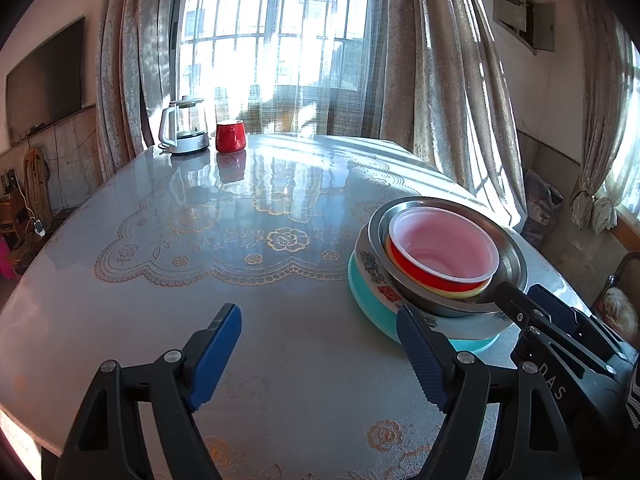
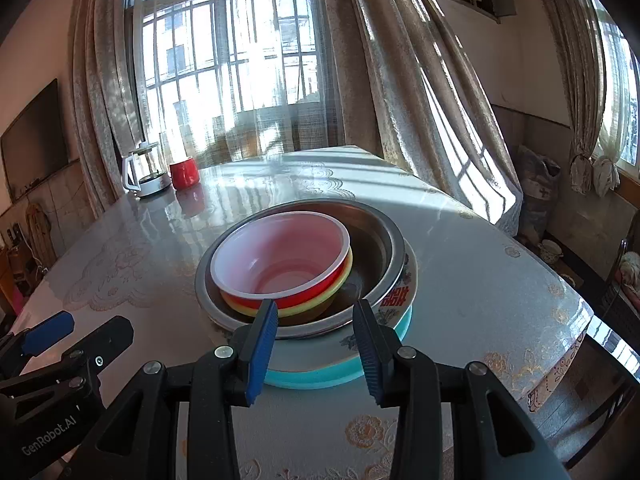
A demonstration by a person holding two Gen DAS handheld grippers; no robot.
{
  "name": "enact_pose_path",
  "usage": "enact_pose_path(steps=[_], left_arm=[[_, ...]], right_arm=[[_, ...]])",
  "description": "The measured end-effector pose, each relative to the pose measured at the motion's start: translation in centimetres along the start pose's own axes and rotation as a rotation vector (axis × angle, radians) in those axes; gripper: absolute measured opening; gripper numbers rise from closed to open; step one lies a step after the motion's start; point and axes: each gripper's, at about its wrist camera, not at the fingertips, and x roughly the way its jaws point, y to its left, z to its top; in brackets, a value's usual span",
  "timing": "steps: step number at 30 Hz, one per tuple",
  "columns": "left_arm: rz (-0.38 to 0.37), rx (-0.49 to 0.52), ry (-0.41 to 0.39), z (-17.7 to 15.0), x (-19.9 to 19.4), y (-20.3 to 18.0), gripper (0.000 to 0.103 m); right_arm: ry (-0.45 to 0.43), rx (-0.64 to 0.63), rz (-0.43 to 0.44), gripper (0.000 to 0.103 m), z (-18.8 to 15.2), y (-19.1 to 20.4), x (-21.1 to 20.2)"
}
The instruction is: Organize plates and bowls
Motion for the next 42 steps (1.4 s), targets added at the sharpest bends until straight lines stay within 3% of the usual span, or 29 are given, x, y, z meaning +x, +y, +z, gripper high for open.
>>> enact_pose_path(steps=[42], left_arm=[[0.002, 0.033, 0.0, -0.4, 0.2, -0.23, 0.084]], right_arm=[[-0.001, 0.008, 0.009, 0.039, -0.34, 0.32, 0.38]])
